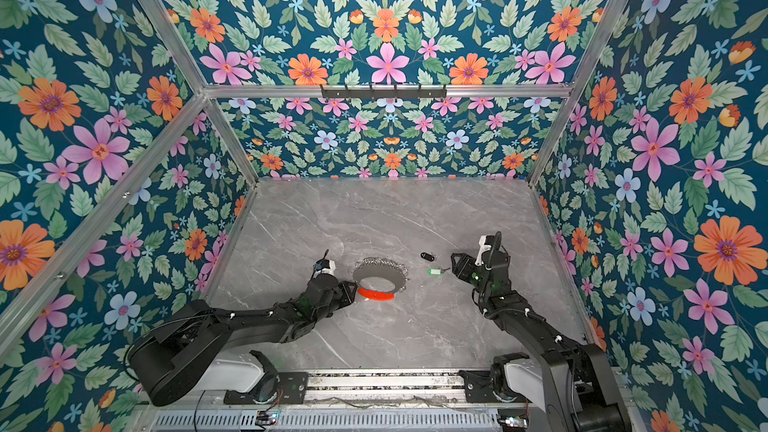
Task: Put the keys on the keyring
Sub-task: 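Grasp the red handle of the steel ring plate with the left gripper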
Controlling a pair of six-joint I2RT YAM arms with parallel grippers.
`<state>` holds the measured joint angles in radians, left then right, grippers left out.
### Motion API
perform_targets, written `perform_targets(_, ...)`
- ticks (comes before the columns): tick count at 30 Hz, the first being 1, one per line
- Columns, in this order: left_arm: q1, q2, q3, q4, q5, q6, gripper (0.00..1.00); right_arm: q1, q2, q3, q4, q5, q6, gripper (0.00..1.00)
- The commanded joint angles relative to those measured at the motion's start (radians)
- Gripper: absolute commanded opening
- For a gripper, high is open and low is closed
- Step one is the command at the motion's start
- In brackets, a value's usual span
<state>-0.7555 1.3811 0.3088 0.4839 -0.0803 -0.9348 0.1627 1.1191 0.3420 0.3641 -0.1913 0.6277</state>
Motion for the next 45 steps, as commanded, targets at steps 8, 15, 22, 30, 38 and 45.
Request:
perform_targets(8,0.0,0.04,0.028,0.009,-0.045,0.047,0.33,0.001,0.01,0.006,0.045,-0.014,-0.005,0.58)
perform_targets(15,-0.001,0.077,0.038,0.012,-0.048,0.05,0.3,0.001,0.008,0.007,0.044,-0.017,-0.006,0.53)
perform_targets(22,0.0,0.083,0.04,0.009,-0.056,0.061,0.23,0.002,0.01,0.009,0.047,-0.022,-0.006,0.49)
perform_targets(30,-0.002,0.051,0.081,-0.046,-0.042,0.205,0.0,0.004,0.012,0.006,0.046,-0.027,-0.006,0.46)
perform_targets(38,-0.001,-0.142,0.168,-0.263,-0.092,0.484,0.0,0.003,-0.039,-0.017,-0.04,0.026,-0.032,0.45)
perform_targets(45,-0.001,-0.375,0.268,-0.287,0.124,0.886,0.0,0.005,-0.165,0.297,-0.7,0.067,-0.078,0.44)
